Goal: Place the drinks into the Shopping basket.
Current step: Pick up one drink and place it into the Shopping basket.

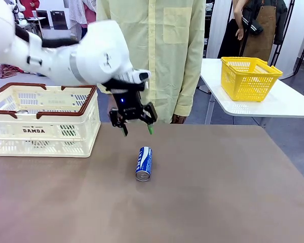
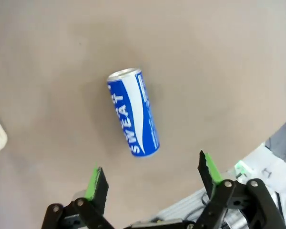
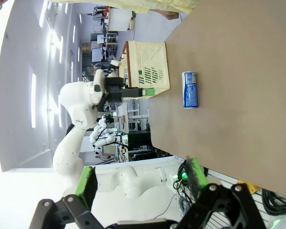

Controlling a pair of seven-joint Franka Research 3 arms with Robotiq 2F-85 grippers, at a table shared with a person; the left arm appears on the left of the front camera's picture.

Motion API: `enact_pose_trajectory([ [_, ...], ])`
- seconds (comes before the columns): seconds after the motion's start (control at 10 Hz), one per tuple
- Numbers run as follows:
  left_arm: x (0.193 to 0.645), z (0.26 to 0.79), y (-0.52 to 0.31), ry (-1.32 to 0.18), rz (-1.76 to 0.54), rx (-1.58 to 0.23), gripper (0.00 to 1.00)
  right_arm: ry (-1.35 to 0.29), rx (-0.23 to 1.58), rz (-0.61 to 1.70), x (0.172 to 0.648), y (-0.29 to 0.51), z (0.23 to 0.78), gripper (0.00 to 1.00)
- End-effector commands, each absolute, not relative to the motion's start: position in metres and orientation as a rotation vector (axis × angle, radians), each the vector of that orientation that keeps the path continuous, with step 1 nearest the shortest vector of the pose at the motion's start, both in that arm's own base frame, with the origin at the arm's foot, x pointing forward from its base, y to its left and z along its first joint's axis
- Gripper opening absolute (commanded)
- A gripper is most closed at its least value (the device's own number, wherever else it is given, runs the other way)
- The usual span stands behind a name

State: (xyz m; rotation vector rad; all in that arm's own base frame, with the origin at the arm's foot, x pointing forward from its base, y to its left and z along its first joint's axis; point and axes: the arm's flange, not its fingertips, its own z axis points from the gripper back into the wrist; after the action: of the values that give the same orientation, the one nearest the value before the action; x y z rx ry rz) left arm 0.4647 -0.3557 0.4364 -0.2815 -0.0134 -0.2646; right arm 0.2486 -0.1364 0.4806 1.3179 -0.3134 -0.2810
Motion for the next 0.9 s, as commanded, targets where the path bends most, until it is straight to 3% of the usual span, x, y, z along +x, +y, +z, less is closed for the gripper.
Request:
enact_pose_trajectory([
  [0.0,0.453,0.406,-0.366,-0.076,-0.287,-0.22,1.0,-0.316,1.337,-0.292,0.25,-0.135,0.485,1.0],
  [0.3,0.462,0.405,-0.373,-0.053,-0.248,-0.124,1.0,-0.316,1.337,-0.292,0.25,-0.135,0.485,1.0],
  [0.4,0.453,0.388,-0.374,-0.057,-0.313,-0.2,1.0,-0.316,1.337,-0.292,0.25,-0.135,0.485,1.0],
  [0.8,0.453,0.388,-0.374,-0.057,-0.313,-0.2,1.0,-0.316,1.337,-0.292,0.25,-0.135,0.485,1.0],
])
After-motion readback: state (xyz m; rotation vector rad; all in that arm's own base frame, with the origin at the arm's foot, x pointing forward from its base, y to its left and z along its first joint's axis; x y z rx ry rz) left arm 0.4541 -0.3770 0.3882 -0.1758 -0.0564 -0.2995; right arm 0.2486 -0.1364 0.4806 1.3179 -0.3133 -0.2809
